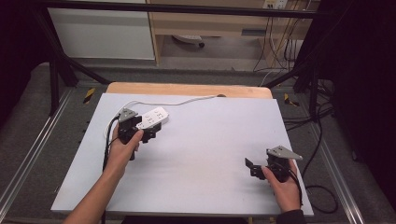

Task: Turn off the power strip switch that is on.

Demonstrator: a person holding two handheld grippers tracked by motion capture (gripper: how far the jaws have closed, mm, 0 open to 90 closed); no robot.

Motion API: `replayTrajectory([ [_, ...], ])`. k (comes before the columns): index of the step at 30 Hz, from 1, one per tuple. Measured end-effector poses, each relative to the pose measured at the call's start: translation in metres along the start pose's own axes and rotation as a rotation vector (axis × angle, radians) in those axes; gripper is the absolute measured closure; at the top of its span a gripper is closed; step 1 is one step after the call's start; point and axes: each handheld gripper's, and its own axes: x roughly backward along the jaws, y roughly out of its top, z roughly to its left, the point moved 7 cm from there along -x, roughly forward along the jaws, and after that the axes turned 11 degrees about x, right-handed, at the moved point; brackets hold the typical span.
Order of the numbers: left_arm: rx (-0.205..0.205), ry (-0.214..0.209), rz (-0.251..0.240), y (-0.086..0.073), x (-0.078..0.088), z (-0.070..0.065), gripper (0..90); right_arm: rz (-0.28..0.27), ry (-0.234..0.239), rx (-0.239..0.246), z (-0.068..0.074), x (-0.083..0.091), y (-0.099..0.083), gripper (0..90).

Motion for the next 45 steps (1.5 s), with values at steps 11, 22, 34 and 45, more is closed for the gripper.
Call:
replayTrajectory([
  [11, -0.006, -0.033, -0.004, -0.011, 0.023, -0.006, 8.1, 0.001, 0.0, 0.0, 0.0, 0.0, 0.0, 3.5],
  [22, -0.01, -0.05, -0.015, -0.019, 0.051, 0.0, 7.8, 0.002, 0.0, -0.002, 0.0, 0.0, 0.0, 3.4],
  [34, 0.017, -0.029, -0.044, -0.031, 0.088, 0.024, 7.2, 0.009, -0.004, -0.004, 0.0, -0.001, -0.001, 3.5],
  [45, 0.036, 0.042, -0.056, -0.055, 0.111, 0.055, 7.9, 0.016, -0.006, -0.003, -0.001, -0.002, -0.003, 3.4],
])
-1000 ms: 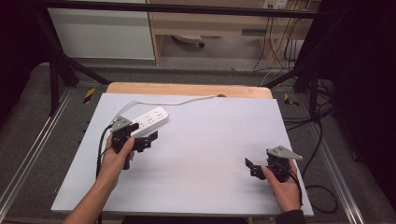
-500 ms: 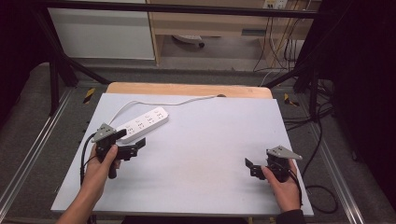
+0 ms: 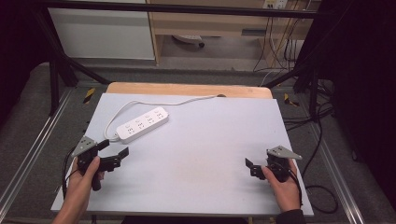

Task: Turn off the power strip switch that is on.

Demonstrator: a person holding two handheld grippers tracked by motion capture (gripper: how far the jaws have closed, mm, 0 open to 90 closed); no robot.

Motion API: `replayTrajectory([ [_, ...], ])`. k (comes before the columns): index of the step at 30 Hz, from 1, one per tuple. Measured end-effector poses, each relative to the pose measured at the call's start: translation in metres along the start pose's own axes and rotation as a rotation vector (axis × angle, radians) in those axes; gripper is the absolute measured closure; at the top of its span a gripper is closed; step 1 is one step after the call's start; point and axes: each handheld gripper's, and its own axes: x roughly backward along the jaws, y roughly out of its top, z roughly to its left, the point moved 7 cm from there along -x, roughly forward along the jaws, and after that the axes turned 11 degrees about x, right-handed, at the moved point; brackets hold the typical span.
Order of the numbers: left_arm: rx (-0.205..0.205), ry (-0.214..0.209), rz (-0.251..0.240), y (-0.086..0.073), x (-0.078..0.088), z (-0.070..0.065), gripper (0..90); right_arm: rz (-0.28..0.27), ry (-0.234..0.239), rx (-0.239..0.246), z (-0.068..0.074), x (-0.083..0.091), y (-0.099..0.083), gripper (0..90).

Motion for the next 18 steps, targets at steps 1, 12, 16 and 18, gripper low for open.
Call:
replayTrajectory([
  [1, 0.007, 0.007, -0.001, -0.002, 0.002, 0.003, 8.0, 0.0, -0.001, 0.002, 0.0, 0.0, 0.0, 3.5],
  [12, -0.026, 0.054, 0.026, -0.029, 0.017, 0.016, 8.0, 0.03, -0.017, 0.012, -0.003, -0.003, -0.005, 3.4],
  [16, -0.031, 0.054, 0.032, -0.035, 0.019, 0.012, 8.0, 0.07, -0.025, 0.014, -0.006, -0.007, -0.012, 3.4],
  [18, -0.046, 0.061, 0.014, -0.032, 0.019, 0.011, 8.1, 0.109, -0.032, 0.009, -0.007, -0.012, -0.017, 3.4],
])
